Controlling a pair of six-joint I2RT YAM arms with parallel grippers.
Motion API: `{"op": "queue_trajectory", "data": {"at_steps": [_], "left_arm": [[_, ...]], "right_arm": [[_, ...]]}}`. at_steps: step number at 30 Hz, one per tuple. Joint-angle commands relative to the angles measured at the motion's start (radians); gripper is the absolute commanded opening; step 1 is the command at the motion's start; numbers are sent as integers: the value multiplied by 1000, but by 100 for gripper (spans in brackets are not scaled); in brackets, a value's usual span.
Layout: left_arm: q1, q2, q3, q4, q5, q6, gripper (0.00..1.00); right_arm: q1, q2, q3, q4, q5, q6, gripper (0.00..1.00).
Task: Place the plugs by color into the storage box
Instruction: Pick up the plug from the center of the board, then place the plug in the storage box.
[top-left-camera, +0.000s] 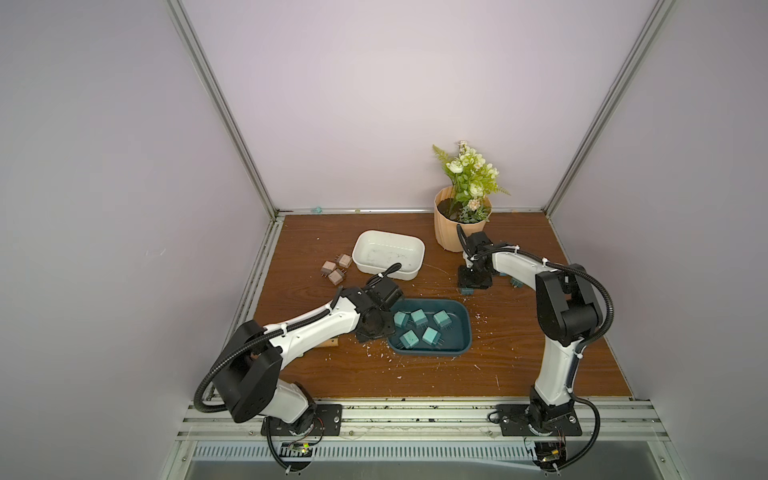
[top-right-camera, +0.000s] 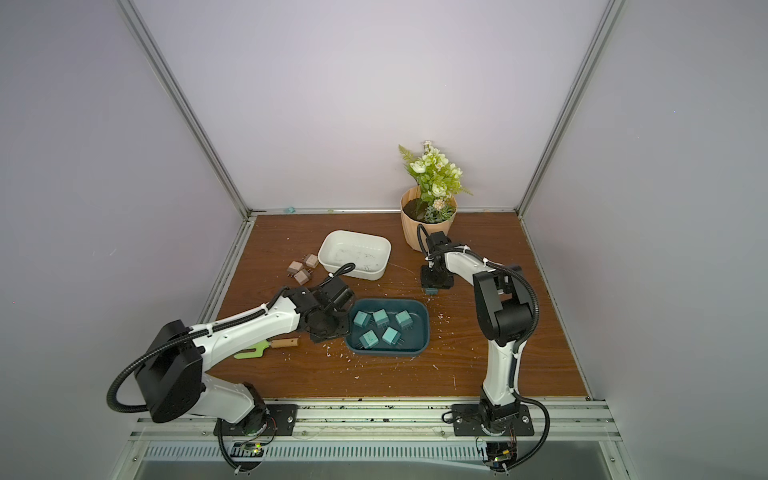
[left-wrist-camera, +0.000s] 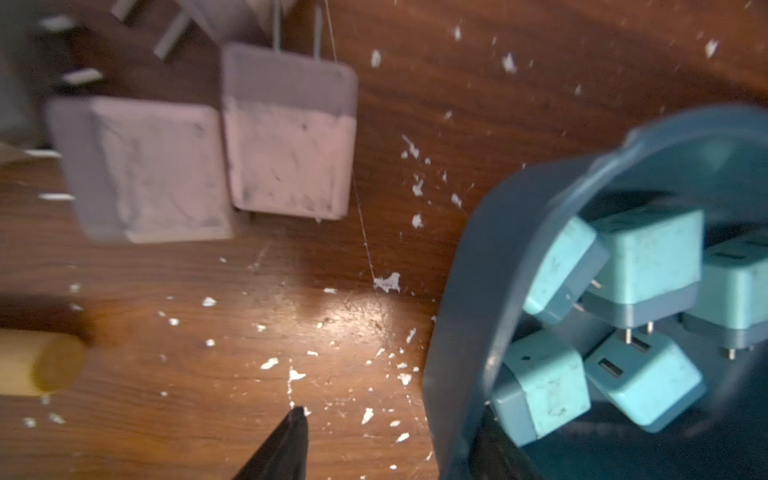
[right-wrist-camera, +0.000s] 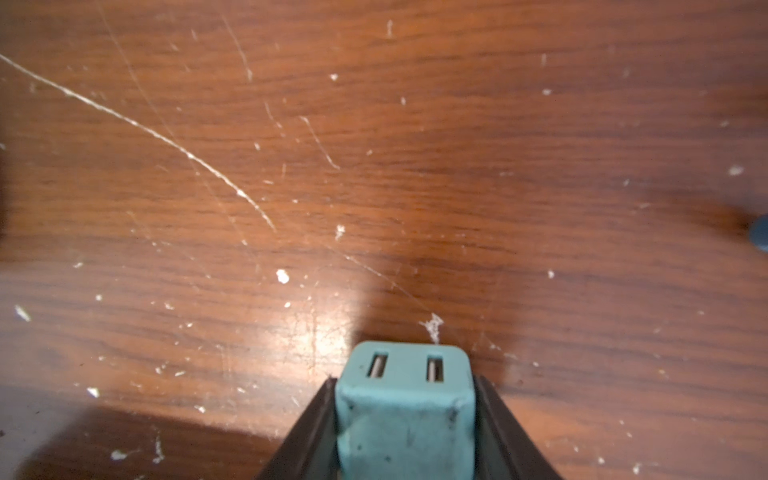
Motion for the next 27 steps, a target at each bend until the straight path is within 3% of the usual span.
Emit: {"op": "queue_trajectory", "data": {"at_steps": [1, 6, 10, 13, 20, 27], "left_arm": [[65, -91, 49, -88, -129, -26, 71], [127, -198, 43, -89, -251, -8, 80], [172, -221, 6, -86, -232, 13, 85], [173, -209, -6, -85, -228, 28, 99], [173, -176, 0, -45, -220, 48, 100], [173, -133, 21, -11, -168, 53, 99]], "right_arm": [[3, -92, 57, -63, 31, -17, 48], [15, -230, 37, -126, 21, -6, 48], [77, -347, -16, -170, -9, 16, 48], [154, -424, -70, -197, -10, 48, 48], [283, -570, -261, -179, -9, 146, 47], [404, -552, -367, -115, 35, 189, 48]]}}
